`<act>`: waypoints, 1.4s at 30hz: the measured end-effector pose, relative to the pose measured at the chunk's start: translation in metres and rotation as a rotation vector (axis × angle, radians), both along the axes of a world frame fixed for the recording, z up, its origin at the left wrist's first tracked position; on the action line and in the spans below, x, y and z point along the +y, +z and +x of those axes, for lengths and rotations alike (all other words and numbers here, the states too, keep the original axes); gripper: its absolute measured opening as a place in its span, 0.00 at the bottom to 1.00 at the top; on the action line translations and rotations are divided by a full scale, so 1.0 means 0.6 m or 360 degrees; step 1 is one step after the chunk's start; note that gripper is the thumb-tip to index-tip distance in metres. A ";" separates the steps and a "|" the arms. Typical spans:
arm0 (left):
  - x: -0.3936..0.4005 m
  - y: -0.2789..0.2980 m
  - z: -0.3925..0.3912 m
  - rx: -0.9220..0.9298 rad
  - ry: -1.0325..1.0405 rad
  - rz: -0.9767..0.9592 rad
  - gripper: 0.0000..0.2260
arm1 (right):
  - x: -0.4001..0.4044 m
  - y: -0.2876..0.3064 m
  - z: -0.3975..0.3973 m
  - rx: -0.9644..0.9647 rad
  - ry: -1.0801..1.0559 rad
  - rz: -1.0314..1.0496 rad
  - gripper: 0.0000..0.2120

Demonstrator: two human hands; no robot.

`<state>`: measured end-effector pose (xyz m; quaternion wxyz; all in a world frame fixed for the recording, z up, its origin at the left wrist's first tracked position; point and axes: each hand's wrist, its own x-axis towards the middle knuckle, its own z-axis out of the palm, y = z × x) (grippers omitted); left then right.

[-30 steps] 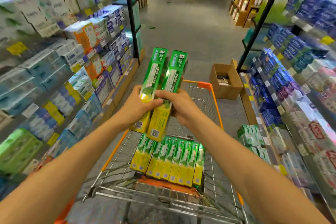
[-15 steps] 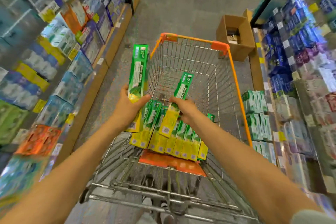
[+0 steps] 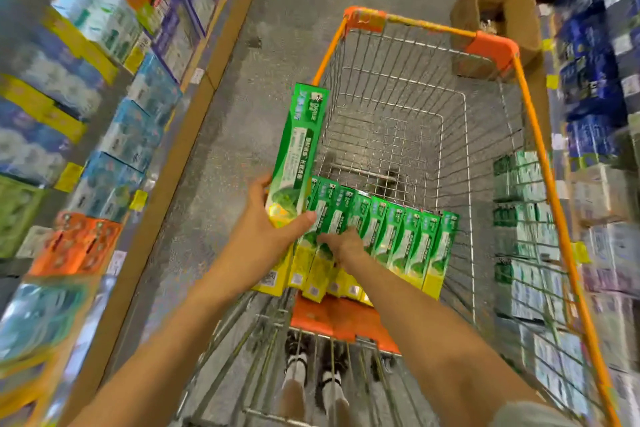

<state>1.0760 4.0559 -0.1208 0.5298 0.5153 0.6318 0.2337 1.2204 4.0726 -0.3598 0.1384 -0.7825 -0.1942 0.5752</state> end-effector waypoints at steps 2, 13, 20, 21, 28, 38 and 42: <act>0.001 -0.007 -0.002 -0.0044 -0.0027 0.0007 0.23 | -0.002 0.036 -0.013 -0.0109 0.0132 -0.0017 0.40; -0.015 -0.045 -0.006 -0.0055 -0.0128 0.0056 0.29 | -0.014 0.137 0.009 -0.0210 0.0261 0.0112 0.32; -0.028 -0.023 0.062 -0.0029 -0.0072 0.0124 0.29 | -0.010 0.369 0.040 0.0615 -0.0122 0.0659 0.21; -0.027 -0.018 0.077 -0.0041 -0.0113 0.0146 0.32 | -0.011 0.387 0.040 0.0418 0.0080 0.0747 0.20; -0.012 -0.033 0.104 0.0160 -0.0610 0.0108 0.44 | 0.004 0.353 0.110 -0.0148 0.0125 0.0631 0.09; -0.040 -0.084 0.036 0.0012 -0.0302 -0.0048 0.31 | -0.012 0.142 0.090 -0.0242 0.0241 0.0085 0.43; -0.055 -0.094 0.034 -0.0082 -0.0203 -0.0117 0.29 | -0.018 0.098 0.063 -0.0277 0.0379 0.0027 0.45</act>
